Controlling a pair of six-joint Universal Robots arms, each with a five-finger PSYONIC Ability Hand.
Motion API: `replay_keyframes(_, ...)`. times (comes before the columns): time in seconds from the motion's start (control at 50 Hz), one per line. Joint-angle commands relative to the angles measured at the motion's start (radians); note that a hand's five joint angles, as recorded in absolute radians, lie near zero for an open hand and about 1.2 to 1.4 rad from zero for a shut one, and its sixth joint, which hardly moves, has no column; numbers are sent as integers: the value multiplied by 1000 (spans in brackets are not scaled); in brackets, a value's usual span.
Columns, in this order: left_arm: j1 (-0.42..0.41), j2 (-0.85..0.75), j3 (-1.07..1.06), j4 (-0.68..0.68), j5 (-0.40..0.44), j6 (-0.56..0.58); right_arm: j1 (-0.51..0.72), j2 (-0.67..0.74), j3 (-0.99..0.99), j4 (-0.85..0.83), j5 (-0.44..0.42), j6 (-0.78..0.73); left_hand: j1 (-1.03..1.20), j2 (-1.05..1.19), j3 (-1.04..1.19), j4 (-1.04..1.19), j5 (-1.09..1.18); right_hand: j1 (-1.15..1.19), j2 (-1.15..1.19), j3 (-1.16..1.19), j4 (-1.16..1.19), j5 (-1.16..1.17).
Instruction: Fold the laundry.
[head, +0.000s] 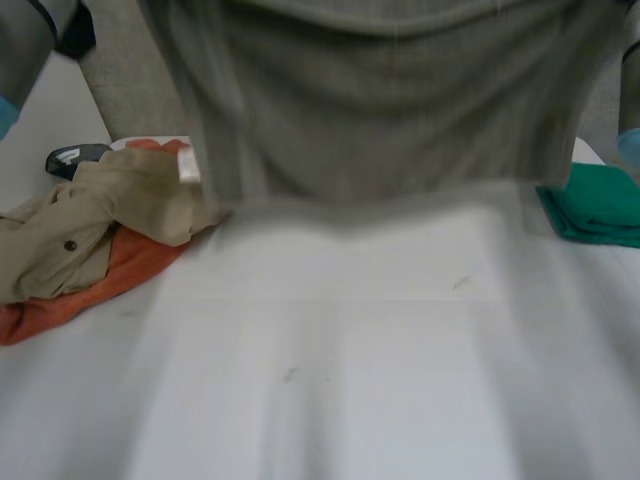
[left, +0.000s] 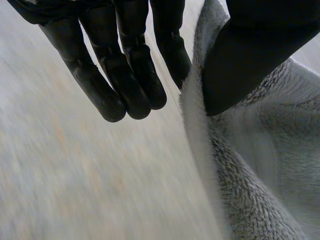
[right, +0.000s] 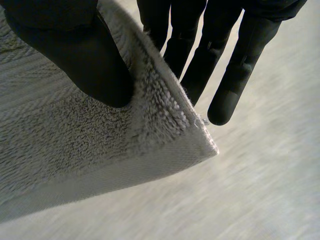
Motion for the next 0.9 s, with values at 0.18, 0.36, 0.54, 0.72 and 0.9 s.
replay_keyframes(0.18, 31, -20, -456, 174, -9, 55, -6, -32, 372, -15, -174, -41, 241, 203, 208, 198, 237, 273, 228, 208, 198, 223)
replay_keyframes(0.36, 40, -106, -671, 149, -7, 168, -16, 29, 544, 188, -234, 47, 241, 203, 208, 198, 237, 273, 228, 208, 198, 223)
replay_keyframes(0.54, 65, -135, -780, 174, 57, 290, -51, 97, 604, 277, -234, 58, 241, 203, 208, 198, 237, 273, 228, 208, 198, 223)
replay_keyframes(0.72, 77, -137, -845, 279, 176, 389, -59, 85, 627, 283, -239, 107, -211, -248, -243, -253, -215, 273, 228, 208, 198, 223)
replay_keyframes(0.9, 73, -157, -854, 290, 117, 540, -62, 69, 641, 286, -245, 113, -411, -448, -443, -453, -414, 273, 228, 208, 198, 223)
